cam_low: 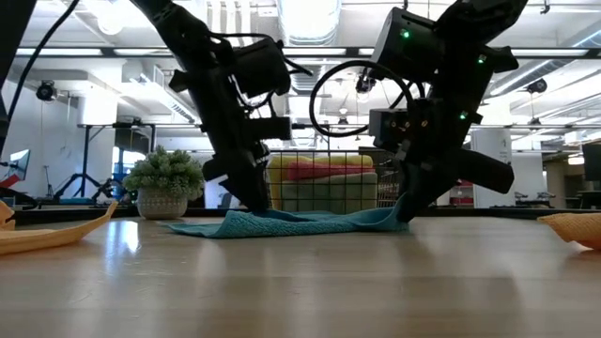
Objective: Fold microfiber towels
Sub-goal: Fold the blue towel
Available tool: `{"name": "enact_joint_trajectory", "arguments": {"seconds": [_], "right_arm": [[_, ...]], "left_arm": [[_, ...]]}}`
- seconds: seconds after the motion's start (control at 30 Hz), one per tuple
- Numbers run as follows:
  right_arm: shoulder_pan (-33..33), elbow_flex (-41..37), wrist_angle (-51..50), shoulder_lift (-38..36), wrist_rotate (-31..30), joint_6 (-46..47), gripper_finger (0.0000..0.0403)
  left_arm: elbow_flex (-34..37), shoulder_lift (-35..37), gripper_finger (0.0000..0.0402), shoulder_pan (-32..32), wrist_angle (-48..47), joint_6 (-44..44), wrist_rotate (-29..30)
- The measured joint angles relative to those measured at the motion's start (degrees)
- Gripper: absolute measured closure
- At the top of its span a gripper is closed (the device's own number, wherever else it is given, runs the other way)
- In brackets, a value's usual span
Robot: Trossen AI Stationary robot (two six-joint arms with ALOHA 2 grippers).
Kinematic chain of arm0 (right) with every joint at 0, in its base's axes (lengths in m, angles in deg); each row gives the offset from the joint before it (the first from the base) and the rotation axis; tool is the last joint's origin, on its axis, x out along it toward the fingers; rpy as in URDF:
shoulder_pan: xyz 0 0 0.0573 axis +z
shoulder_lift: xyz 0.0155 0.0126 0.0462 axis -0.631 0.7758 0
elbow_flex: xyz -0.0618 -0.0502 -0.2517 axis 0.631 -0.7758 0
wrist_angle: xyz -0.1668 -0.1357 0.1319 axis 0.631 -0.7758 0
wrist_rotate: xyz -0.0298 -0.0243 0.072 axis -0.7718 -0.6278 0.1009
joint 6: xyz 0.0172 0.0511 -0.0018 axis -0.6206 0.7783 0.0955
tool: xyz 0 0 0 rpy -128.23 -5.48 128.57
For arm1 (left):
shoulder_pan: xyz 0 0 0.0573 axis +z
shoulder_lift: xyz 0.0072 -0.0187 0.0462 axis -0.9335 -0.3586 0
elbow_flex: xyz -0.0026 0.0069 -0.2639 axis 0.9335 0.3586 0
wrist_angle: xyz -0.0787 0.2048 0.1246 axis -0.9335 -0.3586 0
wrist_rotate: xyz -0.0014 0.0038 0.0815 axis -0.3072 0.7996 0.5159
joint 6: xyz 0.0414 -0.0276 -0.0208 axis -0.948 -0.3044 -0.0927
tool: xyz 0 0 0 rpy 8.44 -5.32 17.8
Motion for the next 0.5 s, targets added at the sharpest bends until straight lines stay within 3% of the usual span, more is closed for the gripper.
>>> {"name": "enact_joint_trajectory", "arguments": {"seconds": [0.23,0.5], "right_arm": [[0.0,0.0,0.03,0.0,1.0,0.49,0.0394],[0.0,0.0,0.0,0.0,1.09,1.92,0.0394]], "left_arm": [[-0.51,-0.7,0.0309,0.19,0.61,-0.47,0.77],[-0.48,-1.92,0.0395,0.19,0.46,-2.04,0.69]]}}
